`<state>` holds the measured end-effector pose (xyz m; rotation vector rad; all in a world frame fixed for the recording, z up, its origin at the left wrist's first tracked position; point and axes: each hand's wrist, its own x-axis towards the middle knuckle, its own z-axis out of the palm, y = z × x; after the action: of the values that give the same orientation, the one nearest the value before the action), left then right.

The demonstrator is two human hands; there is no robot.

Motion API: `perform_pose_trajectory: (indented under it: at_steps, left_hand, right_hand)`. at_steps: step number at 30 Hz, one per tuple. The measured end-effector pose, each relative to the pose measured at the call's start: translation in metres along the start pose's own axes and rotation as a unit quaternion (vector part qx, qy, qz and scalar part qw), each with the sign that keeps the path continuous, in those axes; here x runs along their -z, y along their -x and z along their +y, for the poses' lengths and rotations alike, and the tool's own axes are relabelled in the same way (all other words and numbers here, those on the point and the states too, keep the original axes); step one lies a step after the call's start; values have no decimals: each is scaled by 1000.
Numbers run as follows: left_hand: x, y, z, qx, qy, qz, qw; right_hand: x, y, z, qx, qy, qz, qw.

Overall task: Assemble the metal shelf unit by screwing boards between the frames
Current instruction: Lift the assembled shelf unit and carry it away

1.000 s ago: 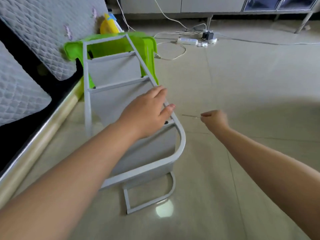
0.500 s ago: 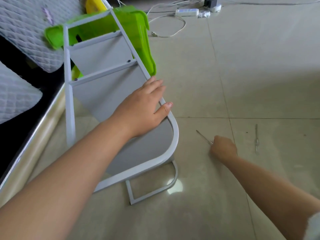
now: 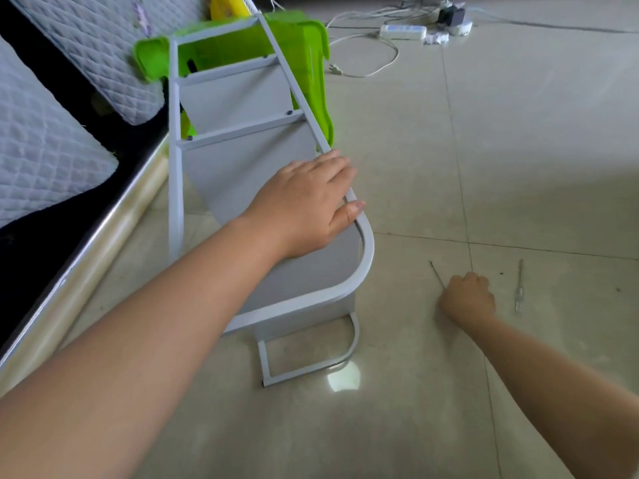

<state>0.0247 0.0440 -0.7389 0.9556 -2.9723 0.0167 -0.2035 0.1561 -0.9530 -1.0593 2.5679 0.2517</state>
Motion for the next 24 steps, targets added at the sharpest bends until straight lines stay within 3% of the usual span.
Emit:
perform_pose_trajectory:
  at_steps: [4, 7, 9, 11, 13, 15, 17, 19, 21, 24]
  left_hand:
    - [7, 30, -17, 12, -28, -12, 999]
    - [9, 62, -35, 59, 24, -14, 998]
    - [6, 83, -43, 134, 111, 38, 984]
    - [3, 99, -48, 247, 172, 92, 949]
    - [-1, 111, -53, 365, 235, 90, 897]
    - [-2, 120, -56, 406, 361, 62, 838]
    - [-6, 127, -51, 380, 450, 51, 806]
    - [-7, 129, -48, 375, 445, 55, 812]
    - [-4, 125, -47, 379, 429, 62, 818]
    - [0, 122, -47, 379, 429, 82, 816]
  right_hand:
    - [36, 4, -22, 164, -116, 129, 971]
    - [76, 31, -48, 336, -213, 281, 873]
    - [99, 55, -62, 423, -253, 344, 799]
    - [124, 79, -75, 503, -277, 370, 730]
    - [149, 99, -87, 578, -259, 348, 691]
    - [163, 115, -98, 640, -176, 286, 691]
    - [167, 126, -105, 661, -34, 264, 702]
    - [169, 135, -113, 648, 91, 240, 717]
    - [178, 144, -118, 610, 165, 164, 758]
    - [183, 145, -118, 582, 152, 122, 789]
